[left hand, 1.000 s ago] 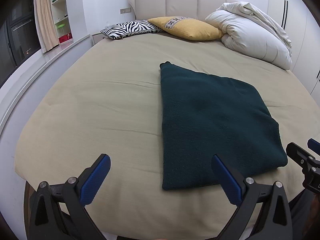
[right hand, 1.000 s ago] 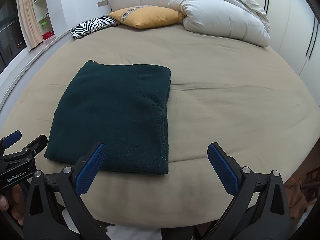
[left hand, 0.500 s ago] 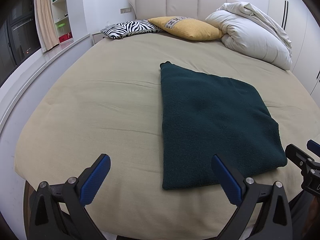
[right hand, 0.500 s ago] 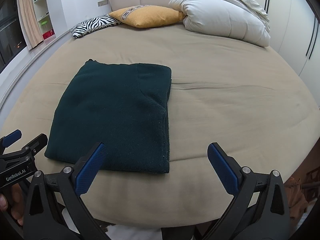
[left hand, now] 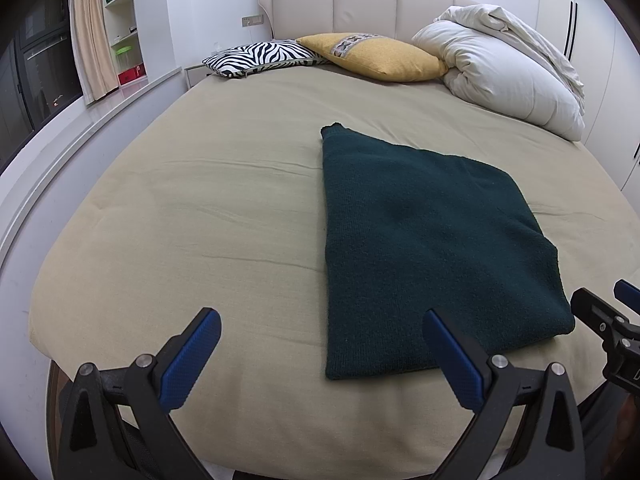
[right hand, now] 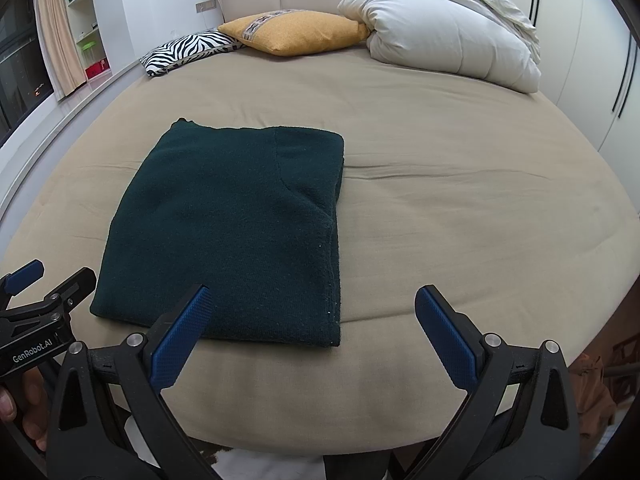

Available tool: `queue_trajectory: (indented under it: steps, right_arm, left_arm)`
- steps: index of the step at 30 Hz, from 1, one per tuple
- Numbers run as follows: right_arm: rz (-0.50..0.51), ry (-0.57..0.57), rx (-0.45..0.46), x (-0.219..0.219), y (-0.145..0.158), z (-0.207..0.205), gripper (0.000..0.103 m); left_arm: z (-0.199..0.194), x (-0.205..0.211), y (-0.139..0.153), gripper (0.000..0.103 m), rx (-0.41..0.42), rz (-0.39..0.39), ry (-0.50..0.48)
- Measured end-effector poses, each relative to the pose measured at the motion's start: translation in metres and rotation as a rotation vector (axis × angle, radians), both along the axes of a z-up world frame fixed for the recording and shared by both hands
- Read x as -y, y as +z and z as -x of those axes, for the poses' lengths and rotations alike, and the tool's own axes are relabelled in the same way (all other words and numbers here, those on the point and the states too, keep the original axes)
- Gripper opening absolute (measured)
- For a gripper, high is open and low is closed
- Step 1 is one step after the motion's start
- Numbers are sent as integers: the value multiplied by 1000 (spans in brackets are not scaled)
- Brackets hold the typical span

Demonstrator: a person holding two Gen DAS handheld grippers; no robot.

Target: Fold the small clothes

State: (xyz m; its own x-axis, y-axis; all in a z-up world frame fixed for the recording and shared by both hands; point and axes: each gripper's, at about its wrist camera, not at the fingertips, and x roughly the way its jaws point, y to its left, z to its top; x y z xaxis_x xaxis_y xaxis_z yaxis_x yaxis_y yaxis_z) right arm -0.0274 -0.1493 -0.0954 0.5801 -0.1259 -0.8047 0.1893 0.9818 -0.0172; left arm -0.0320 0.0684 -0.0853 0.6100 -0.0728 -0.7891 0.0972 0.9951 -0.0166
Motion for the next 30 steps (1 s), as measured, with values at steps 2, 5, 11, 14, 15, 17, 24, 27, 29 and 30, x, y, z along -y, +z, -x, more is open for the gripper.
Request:
queue_trajectory:
  steps: [2, 5, 11, 14, 15, 17, 24, 27, 29, 30]
  right_arm:
    - [-1, 0, 0, 0, 0, 0, 103]
    - [-1, 0, 0, 0, 0, 0, 103]
    - [0, 0, 0, 0, 0, 0, 103]
    - [1, 1, 0, 1, 1, 0, 103]
    - [0, 1, 1, 1, 1, 0, 103]
    - [0, 1, 1, 1, 1, 0, 103]
    - [0, 2, 1, 1, 1, -1, 103]
    - [0, 2, 1, 1, 1, 0, 103]
    - [1, 1, 3, 1, 1, 0, 103]
    - [0, 2, 2, 1, 1, 0, 103]
  left_arm:
    - [-1, -1, 0, 103, -1, 0, -1]
    - [-1, -1, 0, 103, -1, 1, -2]
    - [0, -1, 0, 103, 1, 1, -1]
    - [0, 0, 1, 103, 2, 1, -1]
    - [0, 0, 1, 103, 1, 1, 0]
    - [0, 0, 1, 103, 1, 2, 0]
    - [1, 1, 1, 103, 1, 2, 2]
    - [1, 1, 2, 103, 1, 2, 2]
    - [1, 1, 1, 103, 1, 3, 2]
    - [1, 1, 1, 103, 1, 3, 2]
